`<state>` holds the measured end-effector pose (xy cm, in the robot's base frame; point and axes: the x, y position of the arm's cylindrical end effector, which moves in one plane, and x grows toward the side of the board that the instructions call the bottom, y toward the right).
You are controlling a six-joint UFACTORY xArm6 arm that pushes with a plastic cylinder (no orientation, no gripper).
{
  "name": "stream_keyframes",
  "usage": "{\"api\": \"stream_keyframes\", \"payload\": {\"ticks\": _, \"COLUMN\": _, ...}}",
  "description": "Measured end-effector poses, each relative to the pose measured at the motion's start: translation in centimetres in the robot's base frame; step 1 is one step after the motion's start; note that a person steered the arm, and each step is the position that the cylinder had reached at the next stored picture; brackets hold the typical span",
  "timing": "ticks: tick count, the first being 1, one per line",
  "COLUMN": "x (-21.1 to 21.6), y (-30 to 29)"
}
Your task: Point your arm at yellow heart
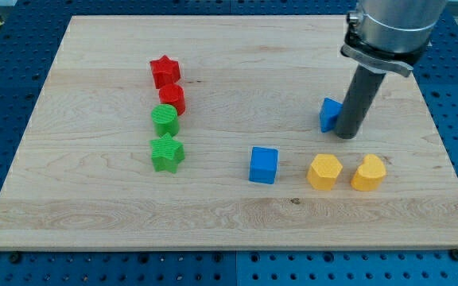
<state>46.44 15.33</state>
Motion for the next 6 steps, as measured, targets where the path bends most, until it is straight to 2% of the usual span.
{"api": "stream_keyframes", "payload": {"ticks": 2, "x": 1.3, "y": -2.9}}
{"api": "stream_keyframes", "payload": {"ticks": 5, "x": 1.6, "y": -18.3}}
{"api": "stream_keyframes", "payload": {"ticks": 6, "x": 2.0, "y": -21.4}}
